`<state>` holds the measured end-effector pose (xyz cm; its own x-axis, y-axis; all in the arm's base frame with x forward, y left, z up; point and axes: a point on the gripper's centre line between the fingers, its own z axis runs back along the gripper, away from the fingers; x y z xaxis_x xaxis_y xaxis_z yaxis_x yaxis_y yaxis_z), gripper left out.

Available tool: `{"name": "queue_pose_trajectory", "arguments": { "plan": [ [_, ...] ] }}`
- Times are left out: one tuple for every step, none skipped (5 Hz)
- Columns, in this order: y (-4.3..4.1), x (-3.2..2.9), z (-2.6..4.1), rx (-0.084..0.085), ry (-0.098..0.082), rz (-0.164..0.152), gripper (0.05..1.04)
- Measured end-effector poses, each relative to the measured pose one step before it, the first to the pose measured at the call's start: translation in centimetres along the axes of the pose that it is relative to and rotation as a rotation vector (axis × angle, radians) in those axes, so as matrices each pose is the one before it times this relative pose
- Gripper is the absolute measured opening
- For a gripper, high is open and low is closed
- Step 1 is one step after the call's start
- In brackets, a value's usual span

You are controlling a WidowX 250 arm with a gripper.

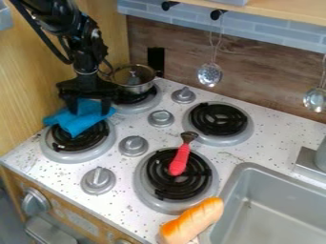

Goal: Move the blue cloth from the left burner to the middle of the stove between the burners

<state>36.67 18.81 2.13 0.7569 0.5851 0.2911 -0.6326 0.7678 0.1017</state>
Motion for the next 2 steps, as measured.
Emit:
{"name": "queue_pose_trajectory", "arguments": {
  "plan": [
    [0.188,-0.088,-0.788,0.0227,0.0124,-0.0001,1.009],
    [0.014,-0.046,-0.666,0.0082,0.013,-0.0006,1.009]
  ]
}}
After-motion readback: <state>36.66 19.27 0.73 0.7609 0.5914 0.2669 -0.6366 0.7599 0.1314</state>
